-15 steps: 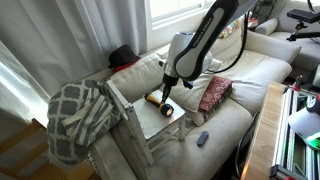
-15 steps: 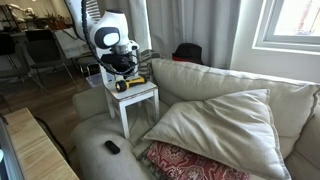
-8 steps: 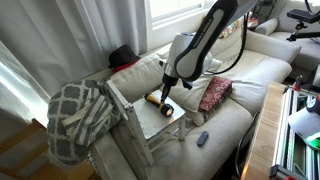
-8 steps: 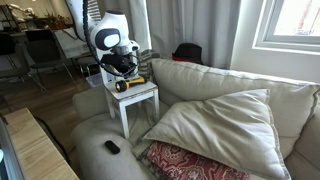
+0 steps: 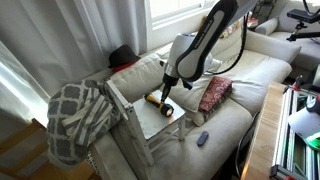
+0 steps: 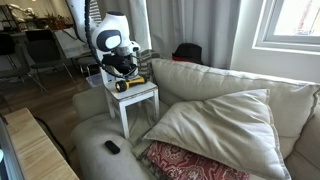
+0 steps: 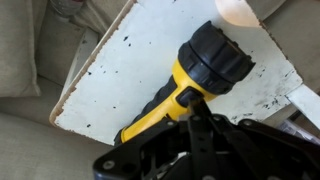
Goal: Switch off the flashlight
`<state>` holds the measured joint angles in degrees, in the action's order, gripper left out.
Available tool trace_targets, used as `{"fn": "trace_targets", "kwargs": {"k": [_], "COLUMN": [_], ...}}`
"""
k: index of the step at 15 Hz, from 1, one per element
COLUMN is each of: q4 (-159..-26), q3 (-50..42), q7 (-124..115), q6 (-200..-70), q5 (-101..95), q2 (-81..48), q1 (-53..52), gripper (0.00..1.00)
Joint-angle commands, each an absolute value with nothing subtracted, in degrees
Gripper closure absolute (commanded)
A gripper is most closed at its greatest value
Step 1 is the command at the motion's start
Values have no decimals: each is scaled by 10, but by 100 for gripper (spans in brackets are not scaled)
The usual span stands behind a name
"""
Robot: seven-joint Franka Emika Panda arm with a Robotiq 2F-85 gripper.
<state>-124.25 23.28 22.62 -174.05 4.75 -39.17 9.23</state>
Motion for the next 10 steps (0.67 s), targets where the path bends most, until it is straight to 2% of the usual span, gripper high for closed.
{"fn": "trace_targets", "kwargs": {"k": [1, 10], "q4": [-1235, -1226], "q3": [247, 247], "q7": [213, 206], "q6": [-1752, -1754], "q5": [29, 21], "q2": [-412, -424], "q1": [110, 113], "gripper": [100, 100]}}
